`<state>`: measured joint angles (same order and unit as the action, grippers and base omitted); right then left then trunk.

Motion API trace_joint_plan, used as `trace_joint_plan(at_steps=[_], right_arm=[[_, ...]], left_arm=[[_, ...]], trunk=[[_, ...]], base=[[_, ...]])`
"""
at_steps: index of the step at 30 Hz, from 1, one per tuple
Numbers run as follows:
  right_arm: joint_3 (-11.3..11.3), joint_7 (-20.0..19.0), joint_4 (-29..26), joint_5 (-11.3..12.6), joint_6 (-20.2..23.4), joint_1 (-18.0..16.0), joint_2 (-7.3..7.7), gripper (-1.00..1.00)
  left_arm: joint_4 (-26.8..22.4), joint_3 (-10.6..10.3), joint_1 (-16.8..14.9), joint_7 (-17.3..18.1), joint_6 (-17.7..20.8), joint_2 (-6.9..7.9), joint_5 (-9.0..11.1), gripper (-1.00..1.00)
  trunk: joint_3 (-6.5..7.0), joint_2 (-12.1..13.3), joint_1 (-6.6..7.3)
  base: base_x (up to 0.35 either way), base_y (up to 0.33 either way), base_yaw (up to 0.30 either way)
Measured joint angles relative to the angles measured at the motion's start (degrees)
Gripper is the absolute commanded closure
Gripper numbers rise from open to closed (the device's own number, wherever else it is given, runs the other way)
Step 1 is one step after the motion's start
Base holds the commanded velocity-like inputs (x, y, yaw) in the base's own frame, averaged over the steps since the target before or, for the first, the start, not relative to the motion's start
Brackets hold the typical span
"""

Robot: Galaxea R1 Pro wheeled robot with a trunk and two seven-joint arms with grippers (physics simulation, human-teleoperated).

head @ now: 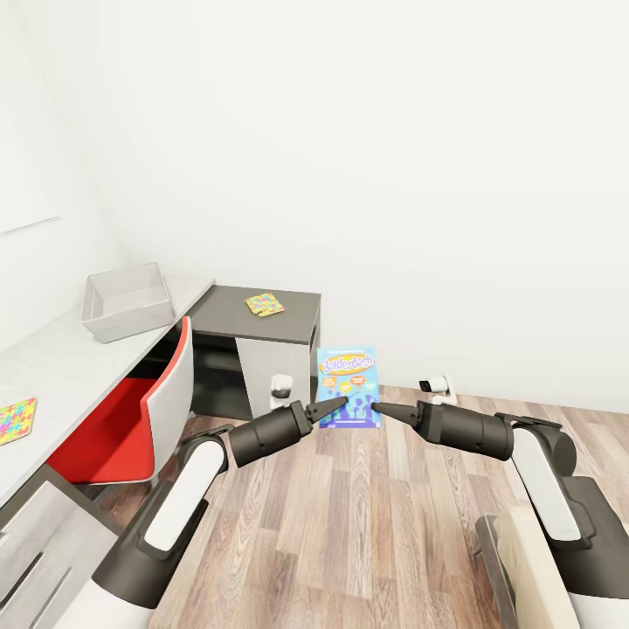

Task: Put all the toys in the child's room - the three board games (two on the bed and one on the table), the two jigsaw puzzles on the table, and the tennis ball on the table - inside the toy box on the table in the child's room.

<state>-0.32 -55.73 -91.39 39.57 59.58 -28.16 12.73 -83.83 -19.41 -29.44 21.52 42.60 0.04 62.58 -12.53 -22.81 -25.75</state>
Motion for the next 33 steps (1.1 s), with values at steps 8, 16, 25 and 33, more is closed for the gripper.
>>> trace_joint_plan(at_steps=[8,16,25,33], right_arm=[[0.0,-0.1,-0.1,1.6,0.3,0.0,0.01,1.0],[0.0,-0.2,-0.1,2.5,0.4,0.0,0.01,1.0],[0.0,-0.2,-0.1,2.5,0.4,0.0,0.0,1.0],[0.0,-0.3,-0.1,2.4,0.4,0.1,0.0,1.0]], left_arm=[[0.0,0.0,0.0,0.0,-0.2,-0.01,-0.9,1.0],[0.0,0.0,0.0,0.1,-0.4,0.05,-1.6,1.0],[0.0,0.0,0.0,0.2,-0.3,0.1,-1.5,1.0],[0.0,0.0,0.0,0.3,-0.3,0.12,-1.5,1.0]], trunk=[[0.0,0.0,0.0],[0.0,0.0,0.0],[0.0,0.0,0.0],[0.0,0.0,0.0]], base=[[0.0,0.0,0.0],[0.0,0.0,0.0],[0.0,0.0,0.0],[0.0,0.0,0.0]])
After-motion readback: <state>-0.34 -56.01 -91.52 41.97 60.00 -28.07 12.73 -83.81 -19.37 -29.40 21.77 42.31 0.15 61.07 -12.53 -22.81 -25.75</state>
